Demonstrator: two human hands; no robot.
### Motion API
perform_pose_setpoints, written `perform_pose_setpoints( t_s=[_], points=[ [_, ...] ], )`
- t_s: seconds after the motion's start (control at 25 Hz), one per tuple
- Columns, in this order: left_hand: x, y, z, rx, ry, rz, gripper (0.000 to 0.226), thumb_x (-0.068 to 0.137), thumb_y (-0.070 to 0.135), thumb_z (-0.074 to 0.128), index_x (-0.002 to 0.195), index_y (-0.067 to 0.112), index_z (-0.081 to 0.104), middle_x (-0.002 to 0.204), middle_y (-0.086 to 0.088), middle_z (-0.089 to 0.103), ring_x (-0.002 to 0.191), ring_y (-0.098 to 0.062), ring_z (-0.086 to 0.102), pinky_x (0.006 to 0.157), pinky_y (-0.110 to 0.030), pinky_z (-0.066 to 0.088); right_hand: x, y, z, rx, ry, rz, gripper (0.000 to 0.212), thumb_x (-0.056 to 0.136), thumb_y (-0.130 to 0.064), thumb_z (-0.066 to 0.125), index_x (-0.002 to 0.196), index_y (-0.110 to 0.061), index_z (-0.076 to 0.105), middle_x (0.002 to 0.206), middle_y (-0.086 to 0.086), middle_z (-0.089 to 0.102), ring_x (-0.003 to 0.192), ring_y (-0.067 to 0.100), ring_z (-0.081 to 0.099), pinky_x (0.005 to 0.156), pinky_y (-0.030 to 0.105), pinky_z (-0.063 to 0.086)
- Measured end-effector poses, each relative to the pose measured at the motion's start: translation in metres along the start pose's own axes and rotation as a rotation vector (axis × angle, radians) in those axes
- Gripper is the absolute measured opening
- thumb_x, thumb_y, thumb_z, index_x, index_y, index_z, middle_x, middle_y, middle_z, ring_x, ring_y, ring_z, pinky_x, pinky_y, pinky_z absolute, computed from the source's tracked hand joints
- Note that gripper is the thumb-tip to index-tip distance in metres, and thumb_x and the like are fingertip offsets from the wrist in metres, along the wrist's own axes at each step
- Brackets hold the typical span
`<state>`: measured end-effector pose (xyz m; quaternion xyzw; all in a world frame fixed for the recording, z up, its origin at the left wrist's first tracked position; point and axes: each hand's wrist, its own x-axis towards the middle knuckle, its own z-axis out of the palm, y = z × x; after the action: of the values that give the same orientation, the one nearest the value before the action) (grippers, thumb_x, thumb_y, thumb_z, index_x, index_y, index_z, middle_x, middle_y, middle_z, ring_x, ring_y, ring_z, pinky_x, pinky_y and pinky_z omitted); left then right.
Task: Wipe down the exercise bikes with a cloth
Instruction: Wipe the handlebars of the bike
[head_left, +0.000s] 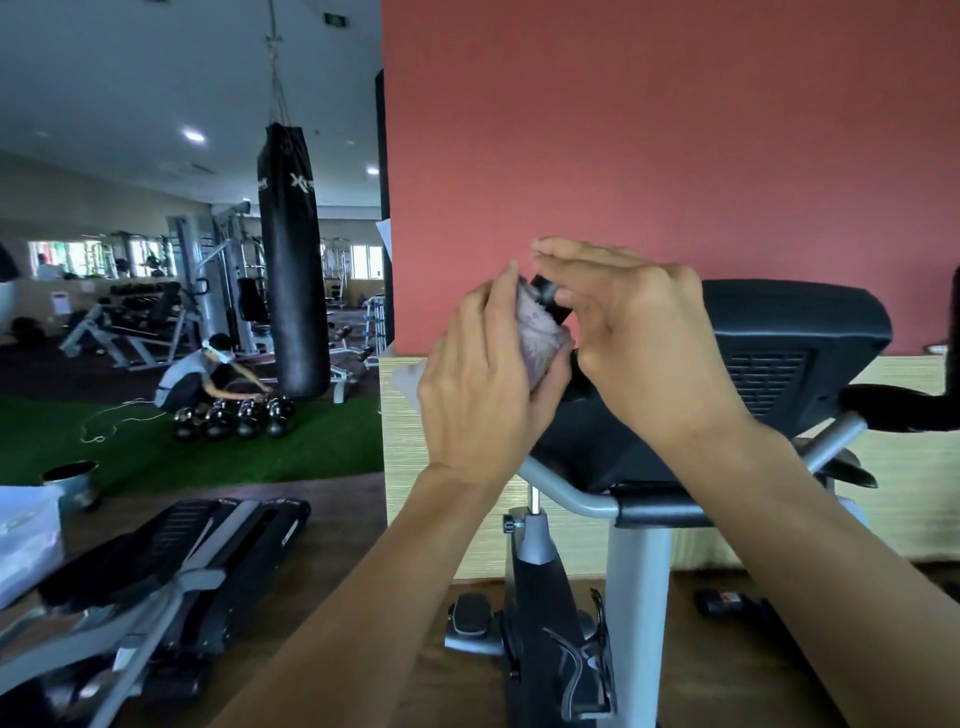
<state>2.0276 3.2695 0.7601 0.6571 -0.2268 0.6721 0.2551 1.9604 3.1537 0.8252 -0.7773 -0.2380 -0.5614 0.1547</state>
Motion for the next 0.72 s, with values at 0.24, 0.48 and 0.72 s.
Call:
perform_pose_setpoints(
  t_s=[0.24,0.48,0.72],
  points=[
    [-0.027,-0.033,0.004,-0.069,0.026,0.045,0.062,0.097,0.047,0.060,0.140,0.007,0.041,0.127,-0.011,0.057,0.109,-0.022,0.056,0.089,-0.031,0.048,0.000,-0.001,-0.001,-0.073,0.036,-0.057,0.047,0.076,0.023,0.060,0.116,0.002,0.073,0.122,0.012,0.072,0.116,0.024,0.068,0.104,0.007,0.037],
    [-0.092,-0.096,-0.025,-0.375,-0.312,-0.254,0.065,0.093,0.057,0.056,0.145,0.027,0.031,0.127,0.013,0.039,0.121,-0.012,0.048,0.099,-0.046,0.052,-0.003,-0.008,-0.010,-0.078,-0.032,0.030,0.053,0.080,0.026,0.056,0.123,-0.001,0.070,0.131,0.005,0.067,0.124,0.009,0.058,0.105,0.006,0.038],
    [-0.061,-0.109,-0.018,-0.658,-0.346,-0.103,0.063,0.098,0.059,0.052,0.145,0.021,0.033,0.130,0.021,0.036,0.120,-0.005,0.045,0.104,-0.028,0.043,-0.014,-0.038,0.024,-0.440,-0.190,-0.214,0.035,0.087,-0.002,0.050,0.111,-0.007,0.075,0.121,0.007,0.071,0.125,0.028,0.060,0.118,0.047,0.032]
  ],
)
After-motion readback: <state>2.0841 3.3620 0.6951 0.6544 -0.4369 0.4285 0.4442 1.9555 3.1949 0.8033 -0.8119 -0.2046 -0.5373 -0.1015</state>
